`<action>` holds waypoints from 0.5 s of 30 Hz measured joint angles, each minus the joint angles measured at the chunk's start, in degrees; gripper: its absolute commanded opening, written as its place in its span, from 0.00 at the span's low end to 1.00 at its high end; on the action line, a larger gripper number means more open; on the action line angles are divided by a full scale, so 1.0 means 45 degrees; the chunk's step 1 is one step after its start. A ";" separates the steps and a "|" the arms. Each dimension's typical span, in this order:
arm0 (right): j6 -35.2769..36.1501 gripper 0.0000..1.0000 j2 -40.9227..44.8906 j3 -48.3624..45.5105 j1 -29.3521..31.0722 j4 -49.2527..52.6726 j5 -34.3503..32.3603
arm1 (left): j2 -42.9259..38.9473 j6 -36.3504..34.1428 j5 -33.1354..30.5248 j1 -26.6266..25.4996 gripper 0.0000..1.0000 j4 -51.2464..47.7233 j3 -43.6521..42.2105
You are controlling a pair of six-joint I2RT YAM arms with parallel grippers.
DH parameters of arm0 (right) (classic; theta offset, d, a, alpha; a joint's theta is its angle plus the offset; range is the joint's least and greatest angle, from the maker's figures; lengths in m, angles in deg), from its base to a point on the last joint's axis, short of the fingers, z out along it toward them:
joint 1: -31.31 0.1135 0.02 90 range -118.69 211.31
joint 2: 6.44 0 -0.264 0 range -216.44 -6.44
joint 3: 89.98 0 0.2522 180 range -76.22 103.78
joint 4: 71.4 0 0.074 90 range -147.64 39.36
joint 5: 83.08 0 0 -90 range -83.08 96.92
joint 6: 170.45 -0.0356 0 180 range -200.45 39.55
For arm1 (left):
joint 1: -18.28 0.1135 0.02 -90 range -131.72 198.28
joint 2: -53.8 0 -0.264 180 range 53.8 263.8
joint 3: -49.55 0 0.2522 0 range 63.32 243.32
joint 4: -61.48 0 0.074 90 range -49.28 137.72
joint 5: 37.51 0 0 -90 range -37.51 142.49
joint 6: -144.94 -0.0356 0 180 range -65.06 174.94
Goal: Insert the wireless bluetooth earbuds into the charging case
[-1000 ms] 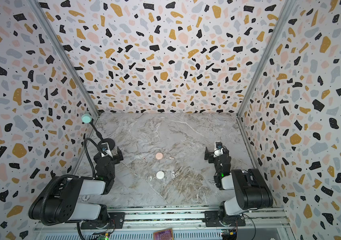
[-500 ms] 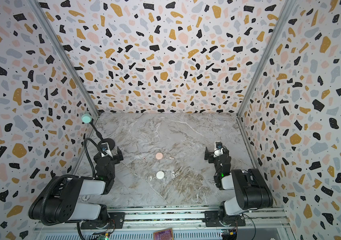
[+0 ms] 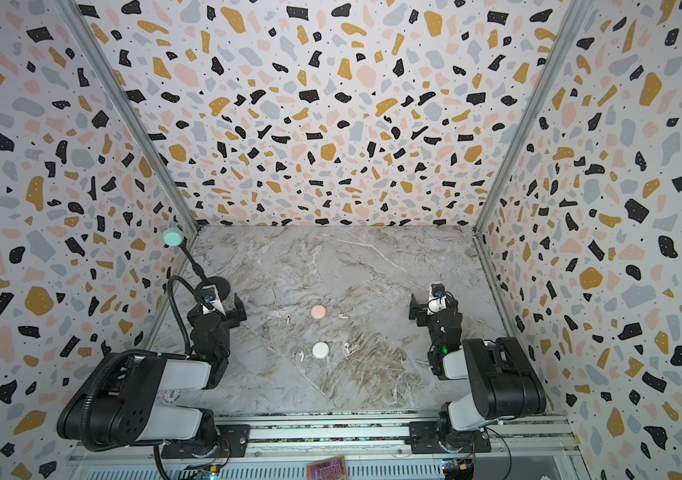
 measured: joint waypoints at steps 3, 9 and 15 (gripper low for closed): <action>0.0194 0.99 0.0729 0.0379 0.0792 0.1384 -0.1316 | -0.1146 0.0714 -0.0976 0.0000 1.00 -0.3104 0.1413; -0.1297 0.99 0.5236 0.2215 0.1613 0.4877 -0.3011 | -0.3045 0.3696 -0.1647 0.0010 1.00 -0.7728 0.4755; -0.6727 0.99 0.9010 0.3089 0.0131 0.8393 -0.2943 | -0.5270 0.7111 0.0612 0.0044 1.00 -1.0375 0.4949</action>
